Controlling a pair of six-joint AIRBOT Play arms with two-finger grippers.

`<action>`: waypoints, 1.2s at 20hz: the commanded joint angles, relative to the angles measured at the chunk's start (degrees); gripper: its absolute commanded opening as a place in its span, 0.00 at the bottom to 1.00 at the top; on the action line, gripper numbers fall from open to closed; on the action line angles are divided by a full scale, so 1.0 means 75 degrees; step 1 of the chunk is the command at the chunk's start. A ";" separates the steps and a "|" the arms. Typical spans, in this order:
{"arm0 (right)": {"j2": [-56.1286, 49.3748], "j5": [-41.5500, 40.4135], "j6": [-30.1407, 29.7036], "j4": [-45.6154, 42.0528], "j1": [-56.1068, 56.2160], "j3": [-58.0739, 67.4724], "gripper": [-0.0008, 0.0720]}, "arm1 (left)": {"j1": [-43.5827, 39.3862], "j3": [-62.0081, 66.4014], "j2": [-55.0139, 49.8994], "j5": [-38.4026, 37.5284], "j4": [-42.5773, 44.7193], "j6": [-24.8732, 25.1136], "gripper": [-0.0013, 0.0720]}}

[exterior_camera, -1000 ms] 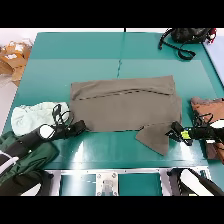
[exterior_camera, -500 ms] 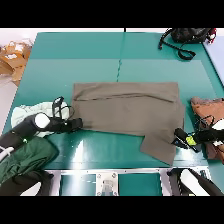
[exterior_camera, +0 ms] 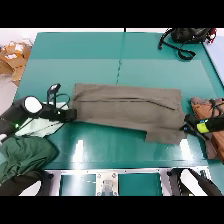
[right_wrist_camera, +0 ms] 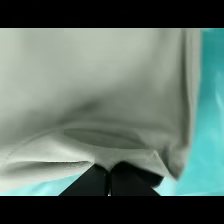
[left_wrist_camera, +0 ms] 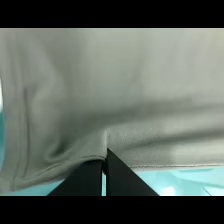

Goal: Fold the shirts.

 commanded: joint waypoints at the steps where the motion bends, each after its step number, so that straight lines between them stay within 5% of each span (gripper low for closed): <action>1: -0.0402 -0.0425 -0.0143 0.0962 0.0006 0.1107 0.03 | 0.0026 0.1128 -0.0688 0.0047 -0.0050 0.0283 0.06; 5: -0.1539 -0.1422 -0.0393 0.1926 0.0195 0.1781 0.04 | 0.0026 0.2789 -0.2197 0.0052 -0.0052 0.0341 0.06; 14: -0.4986 -0.3235 -0.0568 0.1947 0.1204 0.3509 0.04 | 0.0026 0.5476 -0.5330 0.1110 -0.1125 0.1008 0.10; 15: -0.5257 -0.3235 -0.0568 0.1944 0.1215 0.3812 0.06 | 0.0026 0.5502 -0.5397 0.1466 -0.1169 0.1003 0.50; 16: -0.5412 -0.3229 -0.0571 0.1938 0.1189 0.4097 0.19 | 0.0029 0.5508 -0.5383 0.1824 -0.1195 0.0976 0.90; 17: -0.5453 -0.3177 -0.0644 0.1935 0.1113 0.4366 0.37 | 0.0044 0.5552 -0.5345 0.1967 -0.1186 0.0918 1.00; 20: -0.5447 -0.2031 -0.1816 0.1859 0.0536 0.5269 0.69 | 0.0329 0.6117 -0.5234 0.1521 -0.1052 0.0924 1.00; 24: -0.5534 -0.0816 -0.2483 0.1515 -0.0595 0.5359 0.76 | 0.0775 0.6863 -0.5182 0.0233 -0.1134 0.0650 1.00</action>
